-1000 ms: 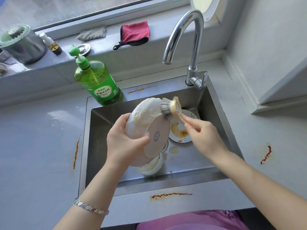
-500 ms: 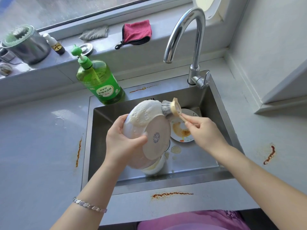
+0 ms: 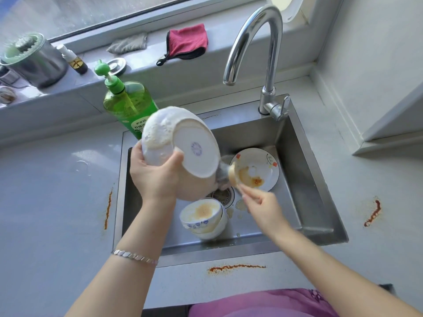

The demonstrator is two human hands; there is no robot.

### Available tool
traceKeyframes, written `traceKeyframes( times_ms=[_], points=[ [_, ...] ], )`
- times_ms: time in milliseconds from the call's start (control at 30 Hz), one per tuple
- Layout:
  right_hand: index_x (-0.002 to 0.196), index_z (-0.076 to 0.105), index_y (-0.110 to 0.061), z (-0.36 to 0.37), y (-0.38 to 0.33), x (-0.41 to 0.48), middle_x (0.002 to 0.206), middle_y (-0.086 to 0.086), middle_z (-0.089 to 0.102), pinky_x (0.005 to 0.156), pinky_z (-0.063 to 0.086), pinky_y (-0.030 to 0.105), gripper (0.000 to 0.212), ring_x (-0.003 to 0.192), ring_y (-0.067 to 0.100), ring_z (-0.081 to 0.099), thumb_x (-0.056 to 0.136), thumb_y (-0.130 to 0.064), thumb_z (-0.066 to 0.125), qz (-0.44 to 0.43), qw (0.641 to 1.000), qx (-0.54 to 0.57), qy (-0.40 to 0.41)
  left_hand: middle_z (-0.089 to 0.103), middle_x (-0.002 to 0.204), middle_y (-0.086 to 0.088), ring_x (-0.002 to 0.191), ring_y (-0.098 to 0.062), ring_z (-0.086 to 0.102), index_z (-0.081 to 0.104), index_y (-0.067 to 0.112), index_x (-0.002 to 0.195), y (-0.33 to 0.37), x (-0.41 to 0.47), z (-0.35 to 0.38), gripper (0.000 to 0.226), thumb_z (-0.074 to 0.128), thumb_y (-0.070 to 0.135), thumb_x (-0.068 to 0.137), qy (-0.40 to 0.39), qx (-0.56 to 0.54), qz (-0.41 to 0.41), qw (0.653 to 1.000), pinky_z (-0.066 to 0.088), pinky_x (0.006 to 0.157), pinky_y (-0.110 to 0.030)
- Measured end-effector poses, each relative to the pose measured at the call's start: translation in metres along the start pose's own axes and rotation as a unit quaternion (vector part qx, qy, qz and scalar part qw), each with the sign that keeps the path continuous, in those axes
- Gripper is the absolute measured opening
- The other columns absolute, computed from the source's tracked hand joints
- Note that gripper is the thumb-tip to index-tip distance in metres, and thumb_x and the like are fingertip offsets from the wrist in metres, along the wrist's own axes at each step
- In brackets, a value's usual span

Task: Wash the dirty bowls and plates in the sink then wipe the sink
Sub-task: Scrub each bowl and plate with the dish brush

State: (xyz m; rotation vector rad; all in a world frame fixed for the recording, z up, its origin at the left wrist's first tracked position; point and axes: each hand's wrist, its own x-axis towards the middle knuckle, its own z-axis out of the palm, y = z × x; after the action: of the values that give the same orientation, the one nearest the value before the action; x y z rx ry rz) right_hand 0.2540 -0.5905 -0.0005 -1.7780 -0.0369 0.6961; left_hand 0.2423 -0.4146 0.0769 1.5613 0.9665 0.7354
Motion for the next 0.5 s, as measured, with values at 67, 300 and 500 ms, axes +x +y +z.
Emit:
traceKeyframes(
  times_ms=[67, 300, 500],
  points=[
    [0.126, 0.055, -0.024, 0.01, -0.002, -0.016, 0.113, -0.022, 0.057, 0.086, 0.036, 0.006, 0.034, 0.103, -0.01, 0.051, 0.095, -0.012, 0.049, -0.015, 0.999, 0.002, -0.043, 0.065, 0.097, 0.004, 0.081, -0.009, 0.063, 0.056, 0.023, 0.107, 0.005, 0.005, 0.004, 0.054, 0.073, 0.018, 0.056, 0.029, -0.011, 0.008, 1.0, 0.053, 0.081, -0.026],
    [0.129, 0.053, -0.017, 0.008, -0.018, -0.002, 0.085, -0.029, 0.058, 0.08, 0.046, 0.013, 0.036, 0.086, 0.002, 0.064, 0.095, -0.007, 0.046, -0.03, 0.999, 0.023, 0.018, 0.063, 0.098, 0.006, 0.084, -0.01, 0.064, 0.053, 0.026, 0.105, 0.011, 0.003, 0.013, 0.049, 0.073, 0.003, 0.068, 0.042, -0.063, 0.006, 0.997, 0.054, 0.084, -0.028],
    [0.127, 0.054, -0.023, 0.009, -0.021, -0.012, 0.108, 0.001, 0.069, 0.089, 0.05, 0.032, 0.037, 0.097, 0.013, 0.065, 0.095, -0.007, 0.047, -0.032, 0.999, 0.019, 0.028, 0.064, 0.099, 0.005, 0.085, -0.012, 0.065, 0.052, 0.026, 0.109, 0.011, 0.005, 0.011, 0.052, 0.073, 0.008, 0.065, 0.05, -0.089, -0.008, 0.995, 0.054, 0.083, -0.028]
  ],
)
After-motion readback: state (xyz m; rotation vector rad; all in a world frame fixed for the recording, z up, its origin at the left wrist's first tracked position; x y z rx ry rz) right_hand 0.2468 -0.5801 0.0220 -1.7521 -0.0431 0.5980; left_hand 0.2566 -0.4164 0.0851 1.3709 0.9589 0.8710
